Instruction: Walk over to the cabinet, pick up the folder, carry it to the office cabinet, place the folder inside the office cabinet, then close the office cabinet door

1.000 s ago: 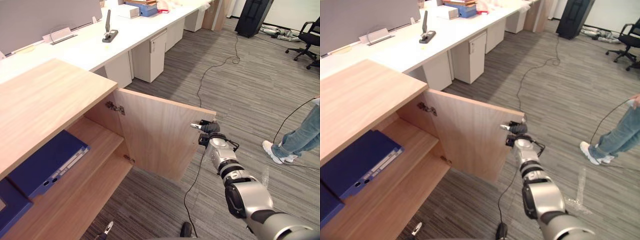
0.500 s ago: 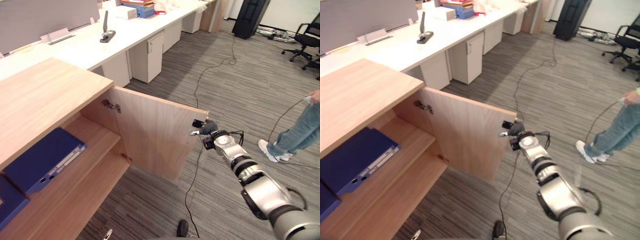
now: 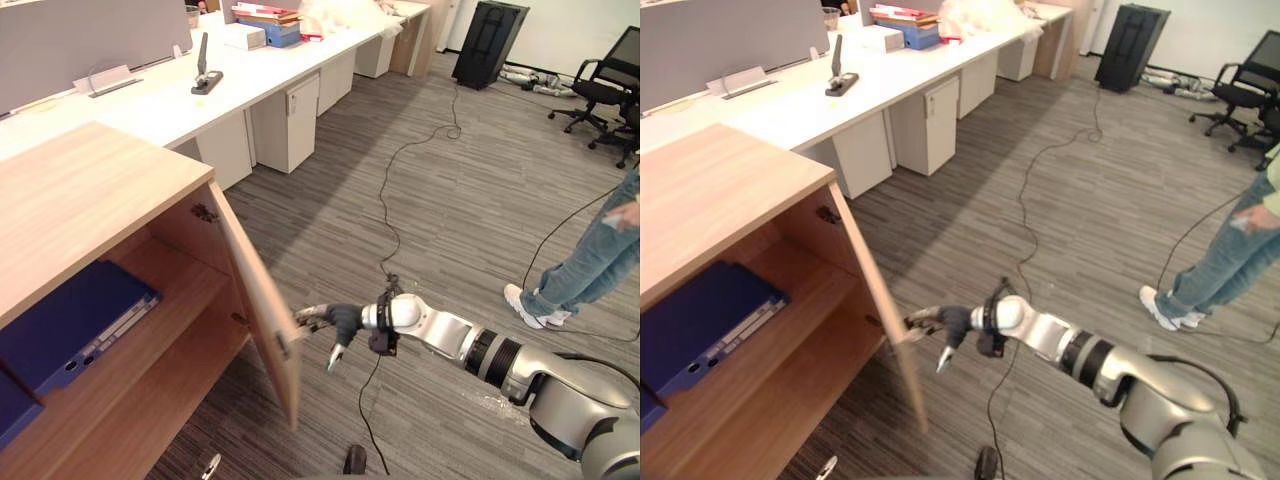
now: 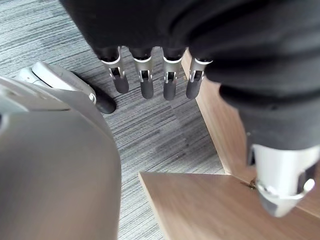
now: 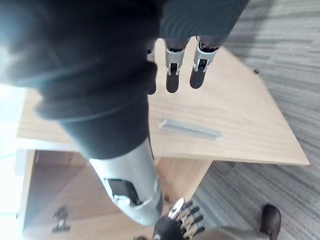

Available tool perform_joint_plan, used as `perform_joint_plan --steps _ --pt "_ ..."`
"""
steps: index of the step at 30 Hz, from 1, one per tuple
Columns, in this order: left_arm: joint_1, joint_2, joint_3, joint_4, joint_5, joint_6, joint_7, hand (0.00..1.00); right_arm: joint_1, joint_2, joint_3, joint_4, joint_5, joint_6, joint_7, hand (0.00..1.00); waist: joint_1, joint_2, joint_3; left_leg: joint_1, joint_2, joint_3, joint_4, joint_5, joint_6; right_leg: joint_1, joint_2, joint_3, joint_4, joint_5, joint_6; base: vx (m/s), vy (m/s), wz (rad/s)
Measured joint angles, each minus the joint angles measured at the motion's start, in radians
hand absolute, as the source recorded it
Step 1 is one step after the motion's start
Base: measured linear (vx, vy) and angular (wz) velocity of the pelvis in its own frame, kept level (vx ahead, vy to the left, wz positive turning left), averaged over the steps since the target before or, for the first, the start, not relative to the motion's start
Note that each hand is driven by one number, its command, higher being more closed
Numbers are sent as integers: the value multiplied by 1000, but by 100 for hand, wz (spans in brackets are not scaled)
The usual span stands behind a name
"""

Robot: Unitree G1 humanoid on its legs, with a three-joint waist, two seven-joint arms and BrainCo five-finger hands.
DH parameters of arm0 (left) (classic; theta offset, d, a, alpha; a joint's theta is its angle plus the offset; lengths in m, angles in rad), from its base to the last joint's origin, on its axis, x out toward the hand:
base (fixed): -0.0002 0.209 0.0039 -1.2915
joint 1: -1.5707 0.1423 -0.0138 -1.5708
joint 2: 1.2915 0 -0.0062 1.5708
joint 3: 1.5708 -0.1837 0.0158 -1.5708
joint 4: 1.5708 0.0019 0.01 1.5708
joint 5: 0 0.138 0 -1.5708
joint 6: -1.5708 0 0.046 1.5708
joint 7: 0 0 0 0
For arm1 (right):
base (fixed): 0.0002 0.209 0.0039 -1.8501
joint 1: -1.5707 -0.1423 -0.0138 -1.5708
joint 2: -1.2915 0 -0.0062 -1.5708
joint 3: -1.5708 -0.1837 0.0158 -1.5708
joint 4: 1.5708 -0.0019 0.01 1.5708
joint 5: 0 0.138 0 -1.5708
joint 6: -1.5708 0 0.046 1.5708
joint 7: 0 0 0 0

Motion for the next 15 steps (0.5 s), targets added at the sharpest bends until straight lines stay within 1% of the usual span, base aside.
perform_joint_plan --steps 2,3,4,5,7,9,10,11,13,14,15 --pt "0 8 36 -1 -24 0 0 0 2 -1 1 -21 3 -13 16 0 -2 -26 -12 -15 -2 11 -3 -20 19 -13 -1 7 0 2 2 -39 114 13" --pt "0 13 49 -1 -40 0 0 0 1 -1 3 -22 -3 -14 17 0 2 -38 -12 -15 -6 14 -3 -25 27 -15 -3 18 0 4 5 -51 131 -5" --pt "8 19 86 0 -58 0 -1 0 1 -1 16 -22 -26 -16 24 0 10 -53 -16 -17 -12 22 -2 -32 37 -18 -6 30 0 4 5 -33 127 -14" --pt "21 21 126 2 -76 0 -2 0 0 -9 40 -27 -48 -18 38 0 16 -68 -26 -16 -15 24 -2 -33 39 -18 -7 42 0 4 5 -19 121 -10" --pt "34 19 183 13 -80 0 -3 0 -1 -38 74 -48 -70 -21 59 0 19 -81 -30 -16 -18 23 -3 -33 39 -17 -10 49 0 8 0 23 113 6" --pt "50 14 240 34 -78 1 -8 0 -1 -69 94 -52 -100 -23 94 0 32 -82 -29 -16 -24 14 -3 -31 39 -16 -14 50 1 23 -10 66 125 9" --pt "62 2 280 34 -78 1 -11 0 -2 -103 105 -53 -104 -23 109 0 47 -79 -27 -18 -24 10 -3 -27 34 -16 -14 48 3 27 -9 82 92 13" --pt "73 -8 309 35 -78 1 -17 0 -5 -135 112 -53 -135 -22 124 0 59 -80 -28 -24 -24 1 -3 -24 32 -16 -16 42 6 30 -12 94 89 16" --pt "86 -19 331 42 -78 2 -26 0 -8 -166 110 -52 -174 -18 136 0 71 -77 -26 -31 -23 -14 -2 -19 30 -16 -18 28 6 30 -13 88 84 22" --pt "88 -23 336 42 -78 3 -28 0 -9 -170 108 -51 -181 -16 137 0 73 -77 -25 -32 -23 -17 -4 -18 29 -14 -19 24 6 30 -13 76 83 21" --pt "91 -30 342 42 -78 3 -29 0 -9 -170 105 -48 -189 -16 135 0 83 -77 -24 -32 -22 -22 -3 -18 29 -10 -19 20 6 30 -13 66 88 12"
